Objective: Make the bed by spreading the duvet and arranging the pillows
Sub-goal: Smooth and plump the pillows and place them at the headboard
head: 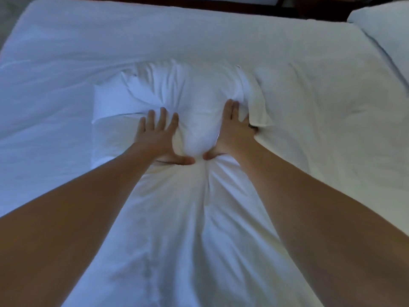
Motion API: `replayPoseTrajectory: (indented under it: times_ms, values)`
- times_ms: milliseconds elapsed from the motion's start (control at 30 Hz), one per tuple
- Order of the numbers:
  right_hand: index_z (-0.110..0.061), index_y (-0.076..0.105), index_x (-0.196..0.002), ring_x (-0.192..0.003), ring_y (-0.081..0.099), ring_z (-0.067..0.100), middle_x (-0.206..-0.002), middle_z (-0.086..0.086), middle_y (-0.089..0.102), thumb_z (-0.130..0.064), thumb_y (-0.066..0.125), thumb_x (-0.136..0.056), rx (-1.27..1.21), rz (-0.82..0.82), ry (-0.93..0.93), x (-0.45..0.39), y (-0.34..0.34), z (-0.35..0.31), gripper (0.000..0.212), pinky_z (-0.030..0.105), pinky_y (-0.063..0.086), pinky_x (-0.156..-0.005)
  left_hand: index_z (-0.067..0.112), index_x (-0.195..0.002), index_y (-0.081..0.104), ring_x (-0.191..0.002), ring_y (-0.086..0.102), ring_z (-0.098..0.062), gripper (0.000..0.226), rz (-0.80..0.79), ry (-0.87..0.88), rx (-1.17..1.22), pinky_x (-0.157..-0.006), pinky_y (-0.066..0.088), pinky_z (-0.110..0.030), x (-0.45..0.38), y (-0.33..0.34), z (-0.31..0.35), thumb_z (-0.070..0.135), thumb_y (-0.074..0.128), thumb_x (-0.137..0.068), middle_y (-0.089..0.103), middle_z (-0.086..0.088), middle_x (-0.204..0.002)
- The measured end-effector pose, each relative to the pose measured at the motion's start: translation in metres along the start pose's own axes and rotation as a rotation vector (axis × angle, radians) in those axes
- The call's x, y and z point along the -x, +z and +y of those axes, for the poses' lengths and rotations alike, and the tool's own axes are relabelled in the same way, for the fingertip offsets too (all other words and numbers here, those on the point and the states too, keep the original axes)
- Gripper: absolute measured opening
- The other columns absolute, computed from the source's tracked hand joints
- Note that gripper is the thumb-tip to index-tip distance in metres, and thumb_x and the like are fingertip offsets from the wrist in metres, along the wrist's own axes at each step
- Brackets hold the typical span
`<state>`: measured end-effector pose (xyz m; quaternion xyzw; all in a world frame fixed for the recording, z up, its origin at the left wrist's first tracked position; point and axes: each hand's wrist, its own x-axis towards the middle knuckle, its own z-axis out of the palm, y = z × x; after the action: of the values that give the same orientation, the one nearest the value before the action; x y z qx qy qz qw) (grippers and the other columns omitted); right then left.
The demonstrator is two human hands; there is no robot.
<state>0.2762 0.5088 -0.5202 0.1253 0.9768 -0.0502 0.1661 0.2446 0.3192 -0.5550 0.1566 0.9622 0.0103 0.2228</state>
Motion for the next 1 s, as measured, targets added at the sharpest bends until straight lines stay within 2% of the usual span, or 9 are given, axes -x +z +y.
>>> replayPoseTrajectory:
  times_ms: [67, 133, 233, 367, 467, 700, 800, 900, 1000]
  values:
    - [-0.034, -0.030, -0.149, -0.146, 0.005, 0.050, -0.162, 0.019, -0.015, -0.067, 0.085, -0.048, -0.047, -0.007, -0.057, -0.020, 0.009, 0.007, 0.156, 0.062, 0.033, -0.106, 0.029, -0.152, -0.019, -0.146, -0.024, -0.033, 0.148, 0.004, -0.005, 0.020, -0.119, -0.009, -0.050, -0.017, 0.012, 0.001, 0.102, 0.042, -0.039, -0.028, -0.005, -0.159]
    - [-0.043, -0.028, -0.147, -0.145, 0.000, 0.053, -0.160, 0.023, -0.019, -0.078, 0.077, -0.047, -0.067, -0.025, -0.099, -0.039, 0.020, 0.014, 0.149, 0.064, 0.032, -0.107, 0.029, -0.153, -0.018, -0.146, -0.024, -0.032, 0.147, 0.011, -0.017, 0.048, -0.119, -0.010, -0.051, -0.032, 0.021, -0.001, 0.104, 0.038, -0.039, -0.026, -0.005, -0.160]
    - [-0.041, -0.023, -0.150, -0.146, -0.007, 0.051, -0.160, 0.022, -0.021, -0.089, 0.066, -0.047, -0.072, -0.005, -0.056, -0.061, 0.038, 0.024, 0.144, 0.065, 0.023, -0.110, 0.030, -0.152, -0.020, -0.145, -0.028, -0.032, 0.144, 0.023, -0.039, 0.057, -0.118, -0.014, -0.051, -0.053, 0.029, 0.003, 0.104, 0.036, -0.041, -0.029, -0.005, -0.159]
    - [-0.038, -0.019, -0.152, -0.143, -0.026, 0.045, -0.160, 0.017, -0.026, -0.099, 0.048, -0.046, -0.096, 0.111, -0.024, -0.080, 0.065, 0.022, 0.139, 0.068, 0.005, -0.112, 0.029, -0.149, -0.028, -0.140, -0.037, -0.033, 0.146, 0.000, -0.075, 0.053, -0.113, -0.022, -0.051, -0.077, 0.037, 0.004, 0.106, 0.031, -0.039, -0.037, -0.007, -0.155]
    - [-0.039, -0.017, -0.152, -0.141, -0.029, 0.047, -0.159, 0.017, -0.027, -0.102, 0.040, -0.046, -0.081, 0.101, -0.011, -0.096, 0.074, 0.019, 0.137, 0.072, 0.000, -0.109, 0.026, -0.150, -0.025, -0.141, -0.035, -0.034, 0.148, 0.064, -0.088, 0.056, -0.114, -0.022, -0.052, -0.091, 0.042, 0.008, 0.107, 0.026, -0.037, -0.033, -0.009, -0.157]
    - [-0.038, -0.022, -0.151, -0.140, -0.029, 0.050, -0.156, 0.020, -0.032, -0.098, 0.047, -0.052, -0.046, 0.001, 0.043, -0.098, 0.058, 0.010, 0.135, 0.073, -0.007, -0.107, 0.021, -0.153, -0.015, -0.147, -0.021, -0.035, 0.140, 0.178, -0.119, 0.035, -0.119, -0.013, -0.049, -0.085, 0.040, 0.018, 0.102, 0.030, -0.049, -0.019, -0.009, -0.161]
    - [-0.031, -0.016, -0.155, -0.145, -0.019, 0.048, -0.159, 0.022, -0.024, -0.094, 0.041, -0.063, -0.017, 0.083, 0.068, -0.073, 0.064, 0.000, 0.125, 0.069, -0.005, -0.111, 0.016, -0.155, -0.010, -0.148, -0.015, -0.037, 0.123, 0.180, -0.166, -0.036, -0.120, -0.008, -0.049, -0.064, 0.041, 0.026, 0.094, 0.026, -0.067, -0.012, -0.009, -0.163]
    - [-0.025, -0.009, -0.157, -0.148, -0.009, 0.044, -0.162, 0.020, -0.015, -0.090, 0.026, -0.075, -0.008, 0.154, 0.056, -0.043, 0.072, 0.003, 0.110, 0.063, -0.005, -0.114, 0.007, -0.155, 0.004, -0.148, -0.005, -0.040, 0.091, 0.308, -0.199, -0.056, -0.121, -0.004, -0.049, -0.027, 0.053, 0.038, 0.070, 0.018, -0.091, 0.003, -0.011, -0.164]
    - [-0.019, 0.003, -0.158, -0.150, 0.000, 0.037, -0.163, 0.021, -0.002, -0.078, 0.021, -0.087, -0.022, 0.238, -0.019, -0.004, 0.077, 0.015, 0.093, 0.057, -0.008, -0.118, 0.003, -0.154, 0.013, -0.148, 0.004, -0.040, 0.079, 0.378, -0.227, 0.008, -0.121, 0.001, -0.048, 0.012, 0.064, 0.042, 0.055, 0.022, -0.096, 0.013, -0.015, -0.162]
